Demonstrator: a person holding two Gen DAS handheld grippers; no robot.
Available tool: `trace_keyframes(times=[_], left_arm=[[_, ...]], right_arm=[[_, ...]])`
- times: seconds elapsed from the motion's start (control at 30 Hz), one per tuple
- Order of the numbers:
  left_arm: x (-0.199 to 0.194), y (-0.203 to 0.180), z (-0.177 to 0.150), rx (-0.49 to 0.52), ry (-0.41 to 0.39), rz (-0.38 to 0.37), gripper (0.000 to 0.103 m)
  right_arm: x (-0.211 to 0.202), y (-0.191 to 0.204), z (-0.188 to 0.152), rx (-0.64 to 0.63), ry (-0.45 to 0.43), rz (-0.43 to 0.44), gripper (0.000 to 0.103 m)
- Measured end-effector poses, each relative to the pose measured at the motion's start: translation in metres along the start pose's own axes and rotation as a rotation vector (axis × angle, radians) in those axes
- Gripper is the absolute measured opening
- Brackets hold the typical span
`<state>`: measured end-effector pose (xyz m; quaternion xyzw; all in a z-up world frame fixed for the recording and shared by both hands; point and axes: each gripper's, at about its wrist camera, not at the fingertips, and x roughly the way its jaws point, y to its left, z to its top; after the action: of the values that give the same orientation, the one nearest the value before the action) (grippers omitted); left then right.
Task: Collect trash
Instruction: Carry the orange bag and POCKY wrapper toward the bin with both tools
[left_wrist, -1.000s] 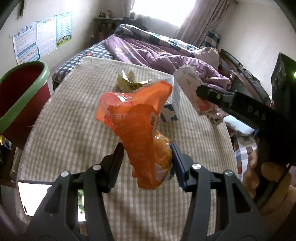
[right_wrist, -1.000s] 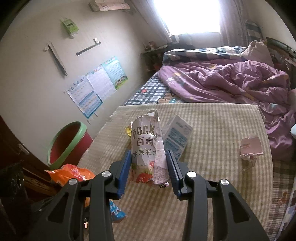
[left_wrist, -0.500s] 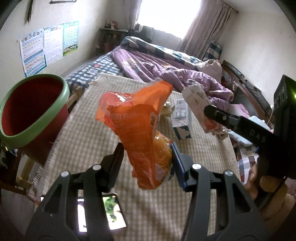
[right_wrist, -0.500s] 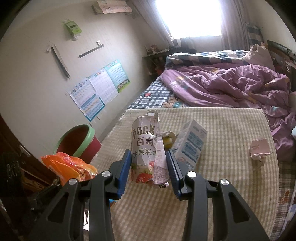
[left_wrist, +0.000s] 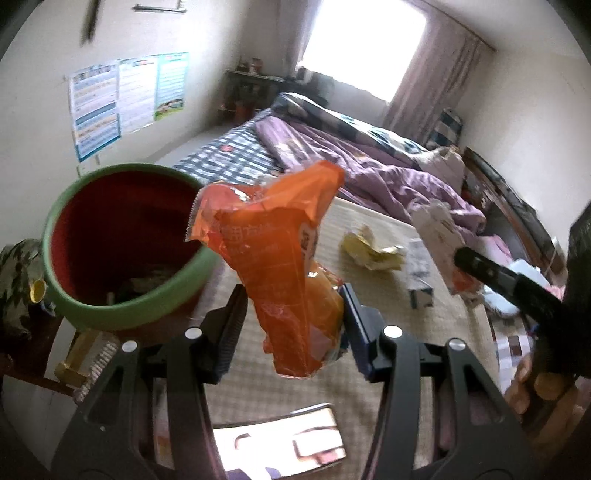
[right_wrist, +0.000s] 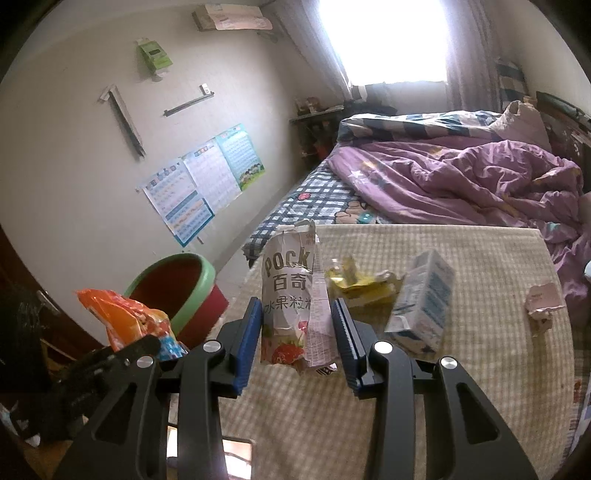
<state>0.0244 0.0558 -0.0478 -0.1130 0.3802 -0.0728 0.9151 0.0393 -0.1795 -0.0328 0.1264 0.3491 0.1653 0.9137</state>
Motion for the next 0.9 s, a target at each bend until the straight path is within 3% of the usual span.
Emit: trace_keyframes(times=[0.2,0.9], left_arm=[[-0.006,0.037,0.005,-0.032,-0.005,0.013,0.049],[-0.003,0.104,0.018,-0.068,0.004,0.023,0.049]], right_arm=[[0.014,0.032,-0.001,-0.021,0.006,0.010,0.039],[0.055,0.097,-0.004,-0.088,0.027,0.028,0.039]])
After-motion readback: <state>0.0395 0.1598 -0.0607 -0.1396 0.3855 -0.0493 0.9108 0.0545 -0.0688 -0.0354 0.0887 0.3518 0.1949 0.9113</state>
